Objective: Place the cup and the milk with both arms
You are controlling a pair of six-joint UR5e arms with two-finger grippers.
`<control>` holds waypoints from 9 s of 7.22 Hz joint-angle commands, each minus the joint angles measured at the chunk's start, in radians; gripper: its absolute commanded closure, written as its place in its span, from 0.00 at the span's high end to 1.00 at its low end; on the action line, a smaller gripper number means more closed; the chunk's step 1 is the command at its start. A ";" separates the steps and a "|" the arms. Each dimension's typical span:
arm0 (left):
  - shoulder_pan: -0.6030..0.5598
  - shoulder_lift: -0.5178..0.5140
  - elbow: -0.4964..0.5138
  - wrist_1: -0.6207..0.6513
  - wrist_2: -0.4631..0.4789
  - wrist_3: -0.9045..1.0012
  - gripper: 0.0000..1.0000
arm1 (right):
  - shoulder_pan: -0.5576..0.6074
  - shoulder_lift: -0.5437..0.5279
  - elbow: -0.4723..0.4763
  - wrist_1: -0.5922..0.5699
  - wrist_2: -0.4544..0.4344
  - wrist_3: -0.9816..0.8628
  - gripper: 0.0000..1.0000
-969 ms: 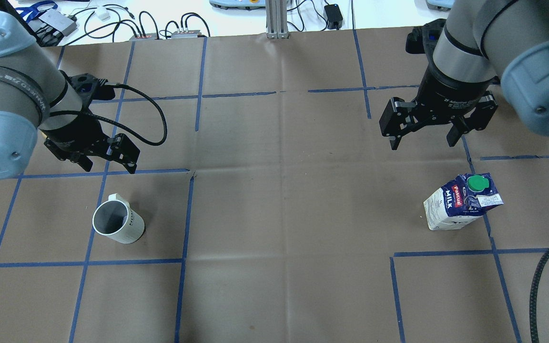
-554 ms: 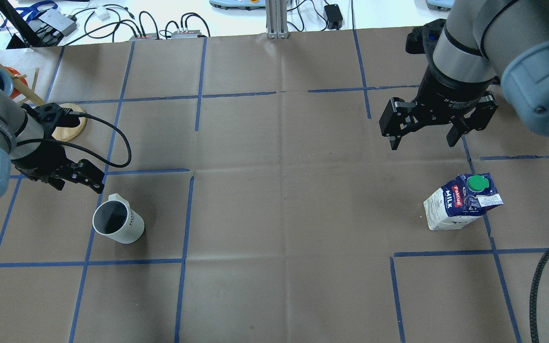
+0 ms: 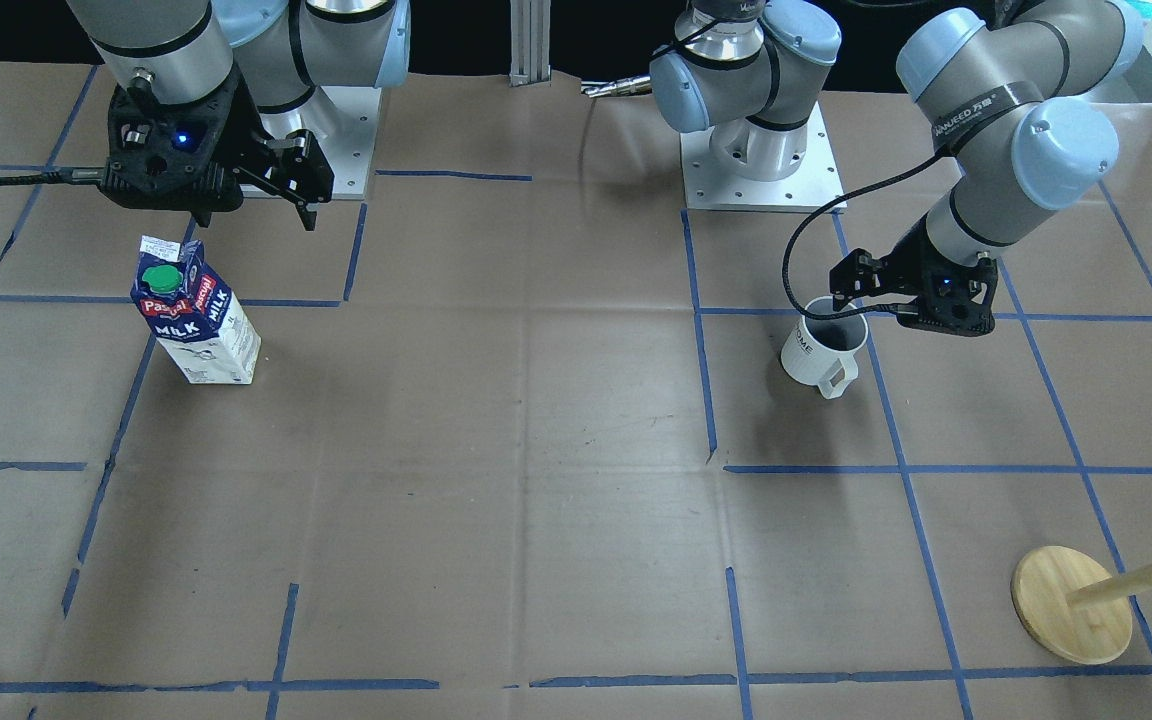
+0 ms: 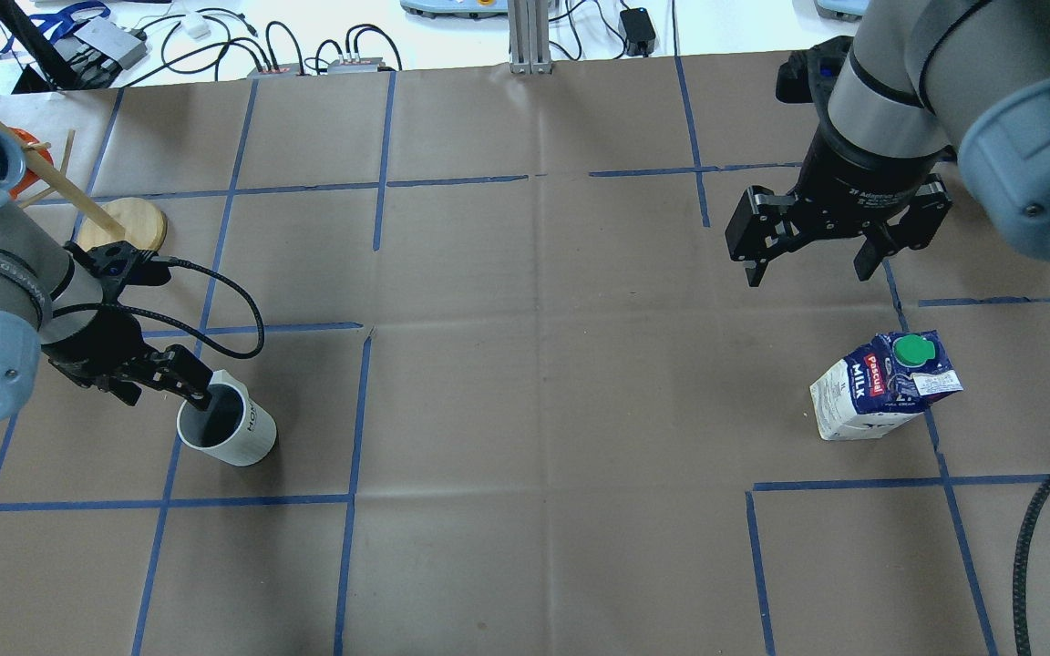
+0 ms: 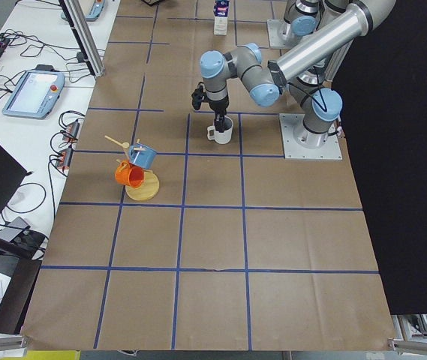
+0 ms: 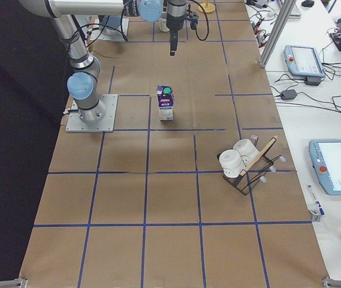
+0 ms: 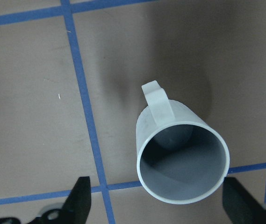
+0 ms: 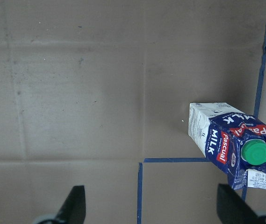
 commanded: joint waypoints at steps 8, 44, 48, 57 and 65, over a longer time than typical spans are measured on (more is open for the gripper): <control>0.043 -0.091 -0.083 0.151 0.032 -0.013 0.00 | 0.000 0.000 0.000 0.000 0.000 0.000 1.00; -0.608 -0.415 0.610 0.013 -0.094 -0.683 0.99 | -0.139 -0.053 0.017 -0.002 -0.063 -0.241 1.00; -0.574 -0.205 0.545 -0.140 -0.090 -0.682 0.99 | -0.304 -0.176 0.227 -0.168 0.001 -0.348 1.00; -0.425 0.099 0.361 -0.325 -0.103 -0.606 1.00 | -0.345 -0.095 0.471 -0.520 -0.002 -0.426 1.00; -0.399 0.107 0.336 -0.322 -0.105 -0.603 1.00 | -0.344 -0.094 0.472 -0.480 -0.006 -0.417 0.61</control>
